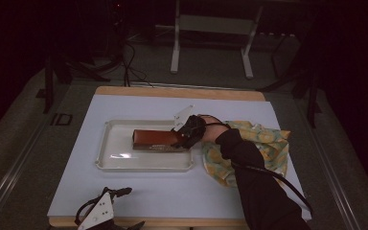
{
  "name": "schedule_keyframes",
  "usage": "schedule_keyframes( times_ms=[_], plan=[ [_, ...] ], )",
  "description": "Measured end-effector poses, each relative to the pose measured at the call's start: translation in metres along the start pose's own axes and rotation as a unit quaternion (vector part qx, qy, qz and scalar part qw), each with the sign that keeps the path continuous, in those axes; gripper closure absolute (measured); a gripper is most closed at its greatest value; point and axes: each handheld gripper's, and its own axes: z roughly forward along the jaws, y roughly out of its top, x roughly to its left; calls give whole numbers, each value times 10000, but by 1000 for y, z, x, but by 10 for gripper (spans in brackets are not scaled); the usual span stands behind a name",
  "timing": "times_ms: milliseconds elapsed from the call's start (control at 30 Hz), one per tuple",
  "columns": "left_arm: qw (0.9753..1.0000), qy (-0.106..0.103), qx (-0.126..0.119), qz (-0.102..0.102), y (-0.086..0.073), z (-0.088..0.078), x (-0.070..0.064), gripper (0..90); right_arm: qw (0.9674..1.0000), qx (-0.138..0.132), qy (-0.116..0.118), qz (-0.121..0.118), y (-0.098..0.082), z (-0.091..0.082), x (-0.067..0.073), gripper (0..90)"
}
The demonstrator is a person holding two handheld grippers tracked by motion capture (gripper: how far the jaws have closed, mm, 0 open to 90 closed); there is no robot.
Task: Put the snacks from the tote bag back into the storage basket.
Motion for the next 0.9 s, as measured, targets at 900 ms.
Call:
schedule_keyframes(
  times_ms=[900],
  plan=[
    [10000, -18, 45, 40, 0, 1, -1, 0, 9981, 579, 190, 91, -8, 32, -4, 425]
  ],
)
